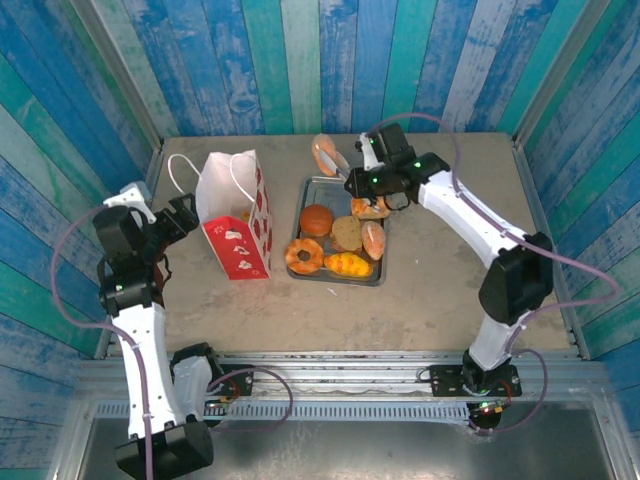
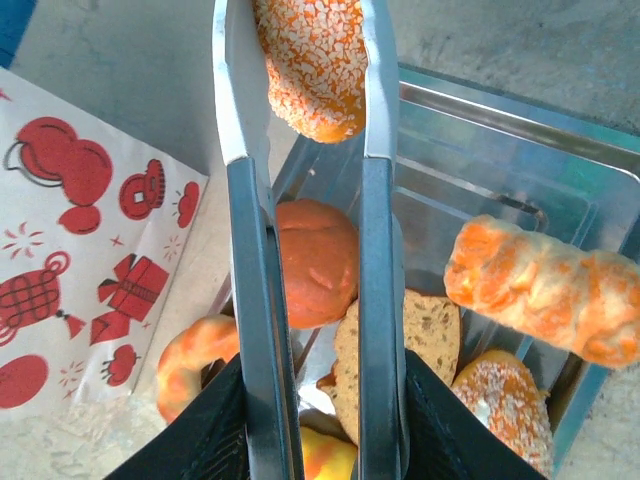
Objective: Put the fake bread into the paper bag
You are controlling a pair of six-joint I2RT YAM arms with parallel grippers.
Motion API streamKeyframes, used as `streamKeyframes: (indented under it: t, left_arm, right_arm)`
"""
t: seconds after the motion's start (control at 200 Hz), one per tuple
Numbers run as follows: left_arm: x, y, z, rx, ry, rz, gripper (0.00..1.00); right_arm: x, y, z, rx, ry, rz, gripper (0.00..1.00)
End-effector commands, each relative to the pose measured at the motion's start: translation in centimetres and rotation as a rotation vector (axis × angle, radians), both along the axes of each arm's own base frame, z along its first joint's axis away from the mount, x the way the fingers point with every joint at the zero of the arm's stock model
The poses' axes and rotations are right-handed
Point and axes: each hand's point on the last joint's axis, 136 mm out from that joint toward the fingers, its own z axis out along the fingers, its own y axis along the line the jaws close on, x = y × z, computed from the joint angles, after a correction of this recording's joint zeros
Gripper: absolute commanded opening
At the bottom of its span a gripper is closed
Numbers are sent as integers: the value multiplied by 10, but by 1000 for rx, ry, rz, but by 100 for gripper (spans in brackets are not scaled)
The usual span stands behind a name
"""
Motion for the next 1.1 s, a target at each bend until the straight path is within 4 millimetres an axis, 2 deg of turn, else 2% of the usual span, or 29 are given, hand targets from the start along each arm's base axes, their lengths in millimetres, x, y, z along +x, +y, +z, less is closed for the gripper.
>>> streamKeyframes:
  t: [0.0,0.255,0.28,0.491,0.631,0.791,0.957,1.092]
  left_arm:
    - [6,-7,2,-38,-14,-36,95]
    - [23,-10,-12,-93,15,-83,100]
    - [25,-11,-13,-96,18,-88,100]
    - [42,-9,-22,-119,36,-113,94]
    - [51,-11,-25,-135,34,-138,90]
    - [59,-14,-24,-155,14,-171,86]
    - [63,-14,-26,-159,16,-181,83]
    - [65,-16,-27,-170,17,-192,77]
  right_arm:
    - [-10,1,46,97,-102,-12,27]
    - [-49,-7,87,161,-182,-18,27]
    - [-60,2,91,168,-188,7,27]
    - [-97,1,126,198,-271,26,27]
    - [-119,8,147,221,-322,70,27]
    - [-139,28,169,252,-381,119,27]
    - [-158,64,193,287,-448,199,26]
    - [-172,94,204,317,-490,250,26]
